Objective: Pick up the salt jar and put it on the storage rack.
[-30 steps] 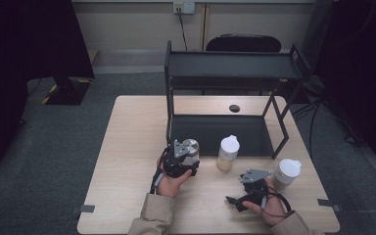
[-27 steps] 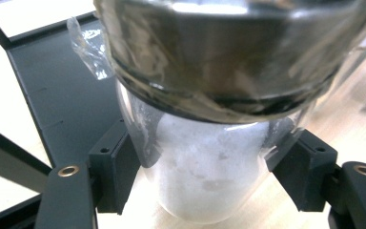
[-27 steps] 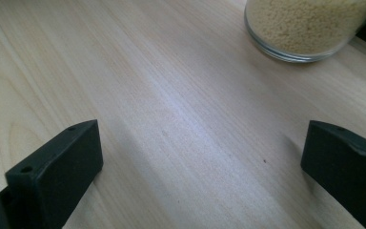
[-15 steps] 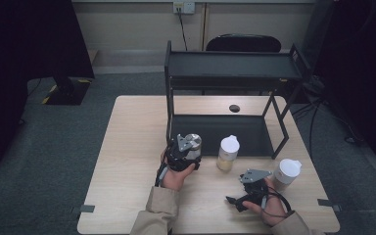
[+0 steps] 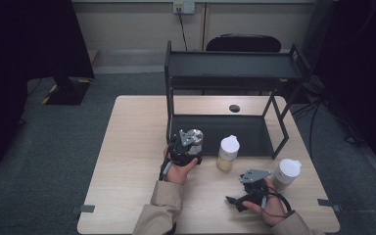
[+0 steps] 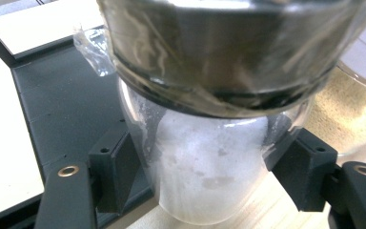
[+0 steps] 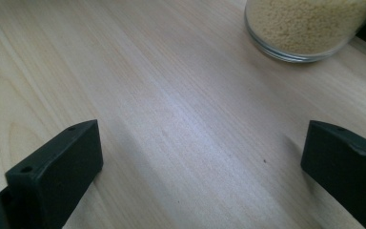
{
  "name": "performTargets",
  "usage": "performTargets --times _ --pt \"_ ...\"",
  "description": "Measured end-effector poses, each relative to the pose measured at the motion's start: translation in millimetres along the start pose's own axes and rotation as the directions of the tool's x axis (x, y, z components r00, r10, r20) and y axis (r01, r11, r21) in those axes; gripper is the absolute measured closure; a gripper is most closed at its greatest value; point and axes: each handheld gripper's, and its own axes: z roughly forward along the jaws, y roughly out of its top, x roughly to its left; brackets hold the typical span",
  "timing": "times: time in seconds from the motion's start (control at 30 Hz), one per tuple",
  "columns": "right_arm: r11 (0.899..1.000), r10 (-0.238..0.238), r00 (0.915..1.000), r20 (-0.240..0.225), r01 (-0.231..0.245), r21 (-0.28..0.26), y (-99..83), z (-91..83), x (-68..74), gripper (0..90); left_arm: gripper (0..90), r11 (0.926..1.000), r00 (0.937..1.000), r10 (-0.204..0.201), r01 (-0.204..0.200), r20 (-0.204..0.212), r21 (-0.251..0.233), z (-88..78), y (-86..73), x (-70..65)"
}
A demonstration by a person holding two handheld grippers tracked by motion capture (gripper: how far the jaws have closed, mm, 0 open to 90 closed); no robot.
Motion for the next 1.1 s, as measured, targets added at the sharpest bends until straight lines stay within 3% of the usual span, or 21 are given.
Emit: performTargets --times 1.1 --pt "1.0 -0.001 1.0 0.0 0.001 0.0 -0.1 0.0 0.0 0.0 31.0 0.9995 0.9976 -0.032 0.032 -0.061 -0.005 25.9 11.2 -4.9"
